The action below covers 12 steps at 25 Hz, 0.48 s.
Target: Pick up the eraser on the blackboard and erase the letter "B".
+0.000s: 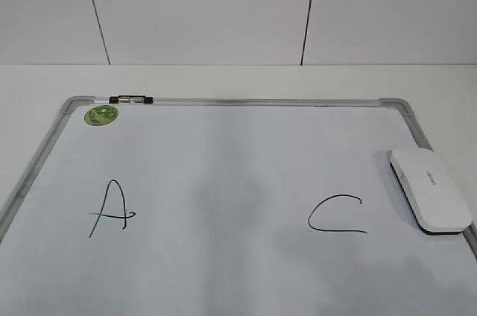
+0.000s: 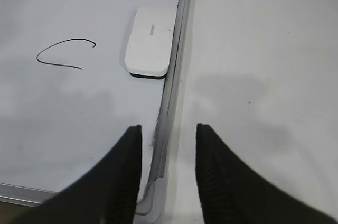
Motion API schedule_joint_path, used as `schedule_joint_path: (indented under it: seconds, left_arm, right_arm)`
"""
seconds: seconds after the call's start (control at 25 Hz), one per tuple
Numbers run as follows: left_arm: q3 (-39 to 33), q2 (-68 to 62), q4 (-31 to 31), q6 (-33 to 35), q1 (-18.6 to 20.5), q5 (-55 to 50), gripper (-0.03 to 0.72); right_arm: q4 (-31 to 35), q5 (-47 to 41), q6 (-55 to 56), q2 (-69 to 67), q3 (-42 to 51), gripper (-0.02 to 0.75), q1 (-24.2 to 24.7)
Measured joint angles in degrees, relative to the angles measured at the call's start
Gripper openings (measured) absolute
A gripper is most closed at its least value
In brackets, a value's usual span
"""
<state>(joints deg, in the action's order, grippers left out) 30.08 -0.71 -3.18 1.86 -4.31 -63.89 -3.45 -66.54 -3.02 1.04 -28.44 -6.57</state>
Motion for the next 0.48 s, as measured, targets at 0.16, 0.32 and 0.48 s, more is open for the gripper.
schedule_joint_path:
  seconds: [0.16, 0.32, 0.48]
  left_arm:
    - [0.0, 0.0, 0.0, 0.0, 0.0, 0.0, 0.235]
    - [0.0, 0.0, 0.0, 0.0, 0.0, 0.0, 0.235]
    - [0.0, 0.0, 0.0, 0.0, 0.0, 0.0, 0.235]
  right_arm:
    - [0.0, -0.02, 0.1, 0.0, 0.0, 0.279, 0.0]
    - [0.0, 0.02, 0.1, 0.0, 0.0, 0.279, 0.0]
    - [0.0, 0.11, 0.1, 0.0, 0.0, 0.279, 0.0]
